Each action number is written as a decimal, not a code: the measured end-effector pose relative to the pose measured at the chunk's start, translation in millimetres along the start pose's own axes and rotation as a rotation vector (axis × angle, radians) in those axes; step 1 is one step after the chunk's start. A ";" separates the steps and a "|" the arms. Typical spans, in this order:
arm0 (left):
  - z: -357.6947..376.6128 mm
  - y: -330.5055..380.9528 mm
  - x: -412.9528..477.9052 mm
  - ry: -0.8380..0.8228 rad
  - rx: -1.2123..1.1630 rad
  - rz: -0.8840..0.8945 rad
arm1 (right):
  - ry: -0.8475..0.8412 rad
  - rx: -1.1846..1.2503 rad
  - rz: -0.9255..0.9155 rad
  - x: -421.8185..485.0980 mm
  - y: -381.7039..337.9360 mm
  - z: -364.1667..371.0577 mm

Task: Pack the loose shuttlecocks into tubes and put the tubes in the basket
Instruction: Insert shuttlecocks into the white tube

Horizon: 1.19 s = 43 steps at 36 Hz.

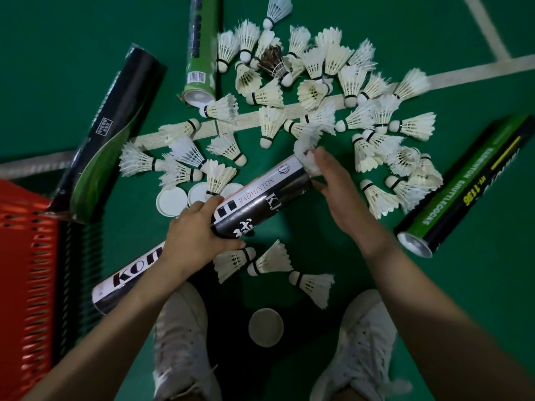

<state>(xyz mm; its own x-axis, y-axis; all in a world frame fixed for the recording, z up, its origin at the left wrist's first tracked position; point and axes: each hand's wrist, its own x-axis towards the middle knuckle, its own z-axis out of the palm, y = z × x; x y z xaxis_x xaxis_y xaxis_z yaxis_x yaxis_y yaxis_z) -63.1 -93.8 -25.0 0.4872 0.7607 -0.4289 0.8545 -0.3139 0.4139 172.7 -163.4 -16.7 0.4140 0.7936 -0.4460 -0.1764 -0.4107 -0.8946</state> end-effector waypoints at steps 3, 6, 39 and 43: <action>-2.1 0.3 -0.4 0.021 -0.019 -0.001 | 0.057 -0.046 0.000 -0.8 -5.5 1.9; -2.8 -1.1 -0.9 0.031 -0.019 0.008 | 0.117 -0.148 -0.022 -1.7 -11.7 -0.7; -8.7 -36.1 -4.6 0.001 0.120 -0.190 | -0.116 -0.445 0.079 -5.5 33.0 32.9; -7.4 -39.7 -10.0 -0.040 0.160 -0.218 | -0.401 -0.668 0.070 -17.8 54.6 24.2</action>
<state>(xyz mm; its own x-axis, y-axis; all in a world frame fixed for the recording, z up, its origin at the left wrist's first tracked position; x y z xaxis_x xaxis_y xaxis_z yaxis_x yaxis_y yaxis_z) -103.2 -84.7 -31.2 0.2925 0.7980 -0.5269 0.9561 -0.2334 0.1772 134.0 -189.2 -58.3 0.0447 0.8054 -0.5910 0.4372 -0.5477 -0.7133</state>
